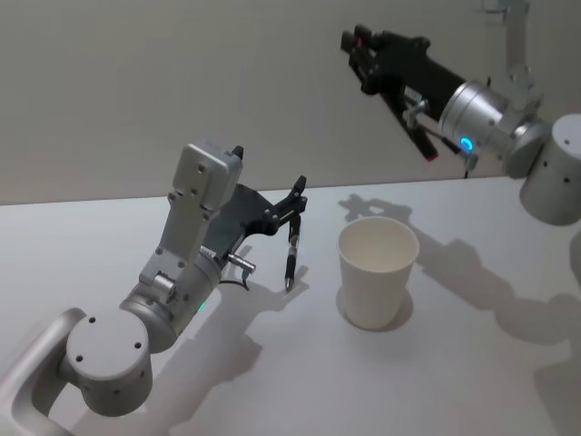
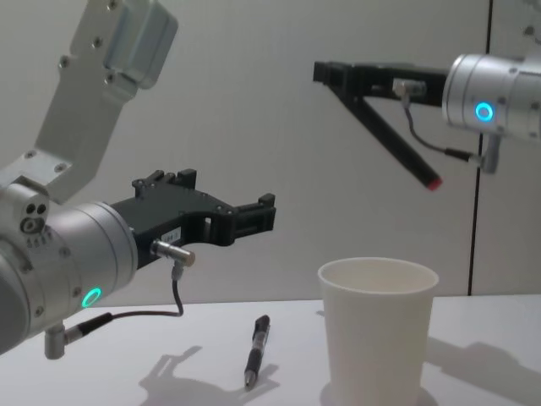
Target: Place the pen into the pen holder.
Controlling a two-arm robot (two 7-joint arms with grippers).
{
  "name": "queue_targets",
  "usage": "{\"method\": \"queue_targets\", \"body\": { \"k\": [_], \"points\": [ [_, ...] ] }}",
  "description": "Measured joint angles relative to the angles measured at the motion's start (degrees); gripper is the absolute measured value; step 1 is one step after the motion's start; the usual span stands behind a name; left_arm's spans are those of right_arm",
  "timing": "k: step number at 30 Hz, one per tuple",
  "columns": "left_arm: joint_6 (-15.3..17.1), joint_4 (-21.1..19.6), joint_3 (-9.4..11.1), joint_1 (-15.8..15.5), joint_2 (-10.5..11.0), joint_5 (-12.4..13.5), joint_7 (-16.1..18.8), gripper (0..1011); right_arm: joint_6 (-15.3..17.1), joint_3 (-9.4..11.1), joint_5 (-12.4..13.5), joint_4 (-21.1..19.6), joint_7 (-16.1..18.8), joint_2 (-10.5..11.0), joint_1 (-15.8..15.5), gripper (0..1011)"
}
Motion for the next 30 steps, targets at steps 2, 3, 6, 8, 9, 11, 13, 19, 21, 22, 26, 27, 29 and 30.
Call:
{"method": "queue_targets", "body": {
  "k": [2, 3, 6, 8, 9, 11, 13, 19, 21, 22, 26, 27, 29, 30],
  "points": [
    [0.0, 0.0, 0.0, 0.0, 0.0, 0.0, 0.0, 1001, 0.3, -0.1, 0.6, 0.3, 1.3, 0.2, -0.4, 157],
    [0.0, 0.0, 0.0, 0.0, 0.0, 0.0, 0.0, 1001, 0.4, -0.2, 0.7, 0.4, 1.9, 0.2, -0.5, 157],
    [0.0, 0.0, 0.0, 0.0, 0.0, 0.0, 0.0, 1001, 1.0, -0.3, 1.5, 0.8, 3.9, 0.5, -1.0, 157],
    [0.0, 0.0, 0.0, 0.0, 0.0, 0.0, 0.0, 1001, 1.2, -0.4, 1.9, 1.0, 4.8, 0.6, -1.2, 157],
    [0.0, 0.0, 0.0, 0.0, 0.0, 0.0, 0.0, 1001, 1.4, -0.4, 2.0, 1.1, 5.6, 0.7, -1.4, 157],
    [0.0, 0.0, 0.0, 0.0, 0.0, 0.0, 0.0, 1001, 1.9, -0.5, 2.7, 1.4, 7.4, 0.9, -1.7, 157],
    [0.0, 0.0, 0.0, 0.0, 0.0, 0.0, 0.0, 1001, 2.3, -0.6, 3.3, 1.6, 8.7, 1.0, -1.9, 157],
    [0.0, 0.0, 0.0, 0.0, 0.0, 0.0, 0.0, 1001, 3.2, -0.6, 6.3, 1.8, 13.3, 1.4, -2.5, 157],
    [0.0, 0.0, 0.0, 0.0, 0.0, 0.0, 0.0, 1001, 3.5, -0.6, 7.7, 1.5, 15.0, 1.6, -2.6, 157],
    [0.0, 0.0, 0.0, 0.0, 0.0, 0.0, 0.0, 1001, 3.6, -0.5, 8.0, 1.3, 15.3, 1.6, -2.6, 157],
    [0.0, 0.0, 0.0, 0.0, 0.0, 0.0, 0.0, 1001, 4.0, -0.3, 10.4, 0.3, 17.9, 1.7, -2.5, 157],
    [0.0, 0.0, 0.0, 0.0, 0.0, 0.0, 0.0, 1001, 4.2, -0.3, 11.3, 0.0, 19.1, 1.8, -2.4, 157],
    [0.0, 0.0, 0.0, 0.0, 0.0, 0.0, 0.0, 1001, 4.4, -0.2, 12.3, -0.4, 20.4, 1.8, -2.2, 157],
    [0.0, 0.0, 0.0, 0.0, 0.0, 0.0, 0.0, 1001, 4.5, -0.2, 12.6, -0.5, 20.7, 1.8, -2.1, 157]
  ]
}}
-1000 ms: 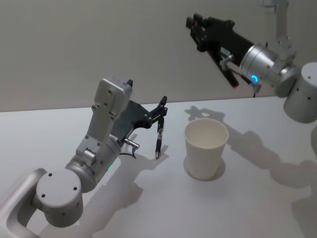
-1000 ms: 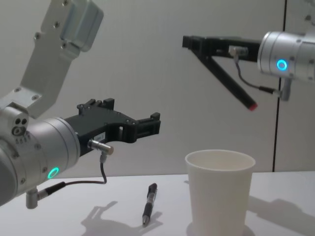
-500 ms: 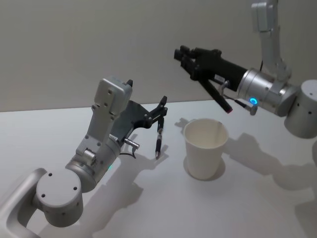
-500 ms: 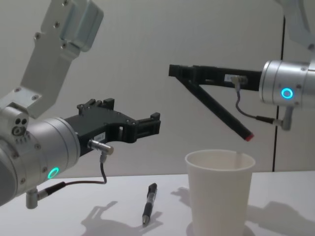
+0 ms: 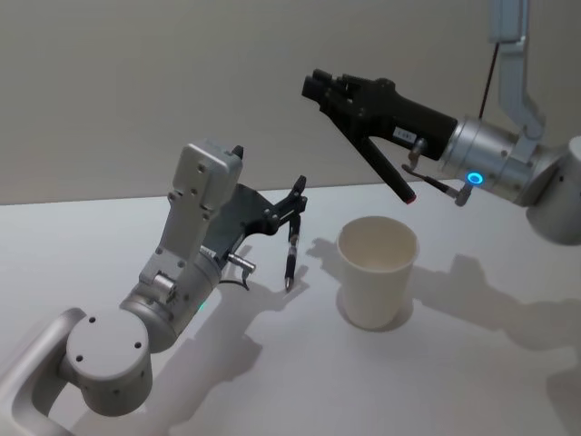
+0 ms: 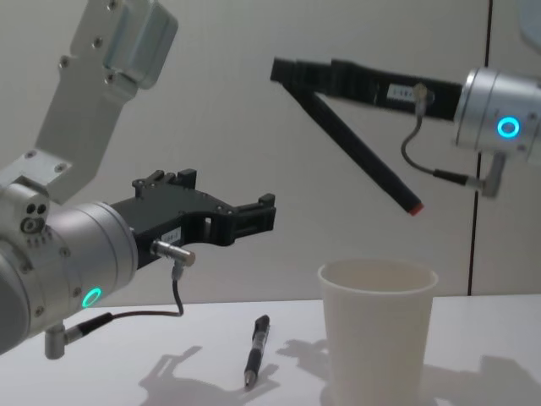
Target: Place the pen into the pen holder.
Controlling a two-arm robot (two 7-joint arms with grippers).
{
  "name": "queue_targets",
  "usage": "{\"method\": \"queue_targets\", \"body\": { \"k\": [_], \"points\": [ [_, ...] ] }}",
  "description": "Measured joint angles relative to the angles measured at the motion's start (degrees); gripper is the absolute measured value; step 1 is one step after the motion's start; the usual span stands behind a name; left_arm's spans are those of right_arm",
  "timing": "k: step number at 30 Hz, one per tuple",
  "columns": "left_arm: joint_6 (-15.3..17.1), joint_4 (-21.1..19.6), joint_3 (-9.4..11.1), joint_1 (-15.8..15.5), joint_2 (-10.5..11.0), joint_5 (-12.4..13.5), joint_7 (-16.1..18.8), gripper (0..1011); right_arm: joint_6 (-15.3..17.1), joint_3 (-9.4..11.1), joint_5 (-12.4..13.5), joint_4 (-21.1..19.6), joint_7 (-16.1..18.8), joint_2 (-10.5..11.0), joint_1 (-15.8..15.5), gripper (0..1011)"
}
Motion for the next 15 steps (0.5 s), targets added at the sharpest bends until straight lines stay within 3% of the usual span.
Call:
{"method": "queue_targets", "body": {
  "k": [7, 15],
  "points": [
    [0.0, 0.0, 0.0, 0.0, 0.0, 0.0, 0.0, 1001, 0.9, -0.3, 1.7, 0.0, 1.9, 0.0, 0.2, 157],
    [0.0, 0.0, 0.0, 0.0, 0.0, 0.0, 0.0, 1001, 1.8, -1.5, 0.9, 2.9, 2.9, -0.5, 0.7, 157]
  ]
}}
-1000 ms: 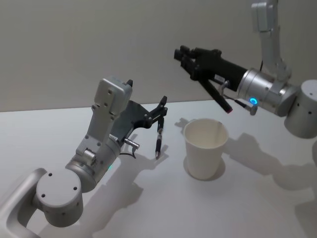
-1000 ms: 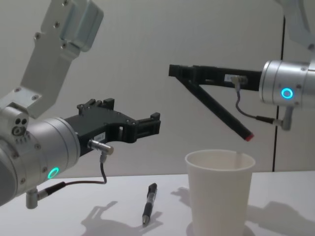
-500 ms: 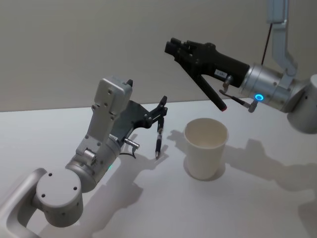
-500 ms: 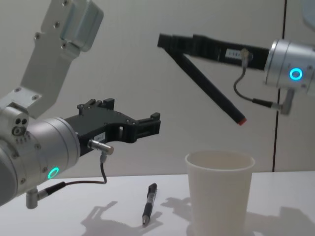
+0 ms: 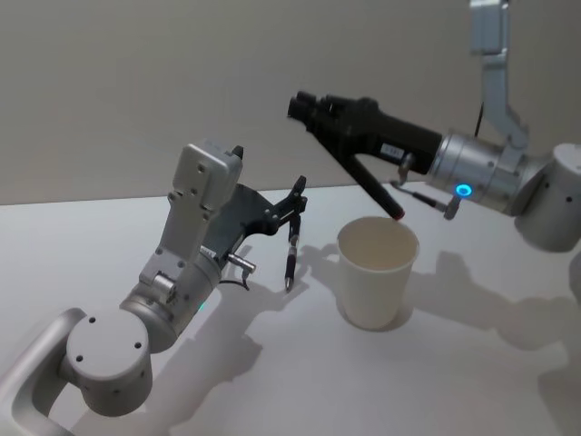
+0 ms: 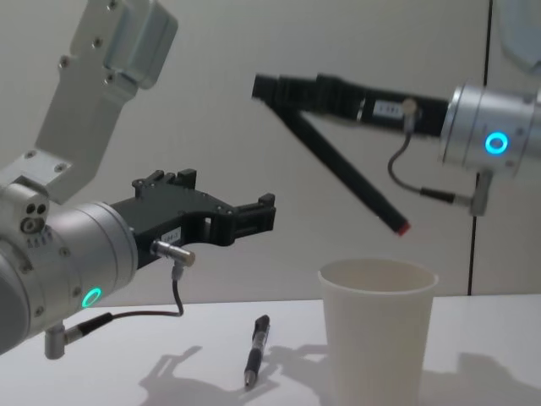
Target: Place the pen into the pen holder.
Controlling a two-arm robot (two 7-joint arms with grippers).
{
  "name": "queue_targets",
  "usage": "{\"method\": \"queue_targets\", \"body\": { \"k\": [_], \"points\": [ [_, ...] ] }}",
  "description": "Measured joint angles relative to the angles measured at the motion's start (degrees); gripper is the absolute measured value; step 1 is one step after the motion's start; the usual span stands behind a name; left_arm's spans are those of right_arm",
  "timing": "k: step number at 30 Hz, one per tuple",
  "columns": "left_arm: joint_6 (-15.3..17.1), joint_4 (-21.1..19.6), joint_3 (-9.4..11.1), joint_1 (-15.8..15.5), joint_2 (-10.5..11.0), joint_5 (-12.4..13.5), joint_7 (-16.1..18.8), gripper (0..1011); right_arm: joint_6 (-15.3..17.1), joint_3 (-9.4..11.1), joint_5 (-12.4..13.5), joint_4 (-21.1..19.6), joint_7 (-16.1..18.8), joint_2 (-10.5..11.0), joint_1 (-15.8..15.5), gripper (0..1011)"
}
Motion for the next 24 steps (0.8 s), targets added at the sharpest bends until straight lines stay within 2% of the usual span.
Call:
{"method": "queue_targets", "body": {
  "k": [9, 16, 24],
  "points": [
    [0.0, 0.0, 0.0, 0.0, 0.0, 0.0, 0.0, 1001, 1.0, -0.8, 0.2, 4.8, 2.3, -0.7, 1.3, 157],
    [0.0, 0.0, 0.0, 0.0, 0.0, 0.0, 0.0, 1001, 1.7, -0.9, 2.8, 8.9, 5.8, -1.3, 3.0, 157],
    [0.0, 0.0, 0.0, 0.0, 0.0, 0.0, 0.0, 1001, 2.6, -0.7, 7.4, 13.7, 11.3, -2.3, 5.5, 157]
  ]
}}
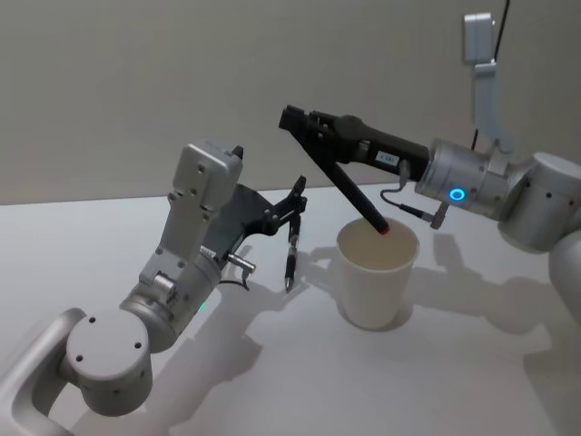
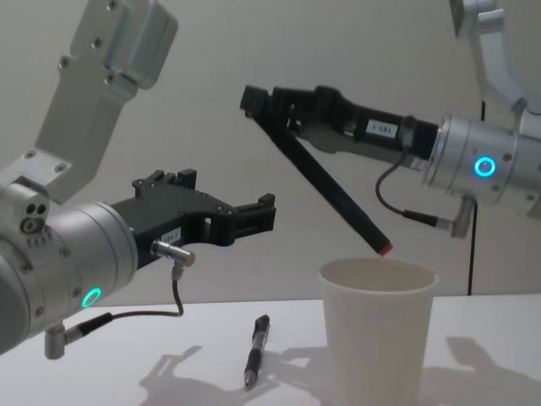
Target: Place the pen into the pen holder.
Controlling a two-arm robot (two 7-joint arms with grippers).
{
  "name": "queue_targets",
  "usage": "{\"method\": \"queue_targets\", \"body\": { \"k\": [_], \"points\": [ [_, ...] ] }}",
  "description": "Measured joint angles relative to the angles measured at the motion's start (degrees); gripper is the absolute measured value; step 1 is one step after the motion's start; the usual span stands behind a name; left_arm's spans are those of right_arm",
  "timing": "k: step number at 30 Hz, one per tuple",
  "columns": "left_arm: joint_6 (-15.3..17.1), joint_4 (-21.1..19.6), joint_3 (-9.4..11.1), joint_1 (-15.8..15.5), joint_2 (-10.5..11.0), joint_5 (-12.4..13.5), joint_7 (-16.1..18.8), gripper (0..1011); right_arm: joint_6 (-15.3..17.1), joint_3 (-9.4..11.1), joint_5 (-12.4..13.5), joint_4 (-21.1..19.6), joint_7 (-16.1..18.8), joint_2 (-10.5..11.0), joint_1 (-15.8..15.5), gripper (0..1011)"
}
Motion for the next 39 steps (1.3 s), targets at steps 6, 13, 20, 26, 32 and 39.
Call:
{"method": "queue_targets", "body": {
  "k": [6, 13, 20, 26, 32, 39],
  "points": [
    [0.0, 0.0, 0.0, 0.0, 0.0, 0.0, 0.0, 1001, 0.8, 0.1, 3.4, 3.9, 4.5, -0.8, 2.1, 158],
    [0.0, 0.0, 0.0, 0.0, 0.0, 0.0, 0.0, 1001, 1.5, 0.1, 5.9, 7.1, 8.3, -1.5, 3.9, 157],
    [0.0, 0.0, 0.0, 0.0, 0.0, 0.0, 0.0, 1001, 1.8, 0.0, 6.7, 8.5, 10.2, -1.6, 4.8, 157],
    [0.0, 0.0, 0.0, 0.0, 0.0, 0.0, 0.0, 1001, 1.8, -0.1, 6.7, 8.2, 10.7, -1.3, 4.9, 157],
    [0.0, 0.0, 0.0, 0.0, 0.0, 0.0, 0.0, 1001, 1.7, -0.3, 5.7, 6.3, 9.9, -0.8, 4.3, 157],
    [0.0, 0.0, 0.0, 0.0, 0.0, 0.0, 0.0, 1001, 1.5, -0.7, 4.1, 3.7, 8.1, 0.0, 3.1, 157]
  ]
}}
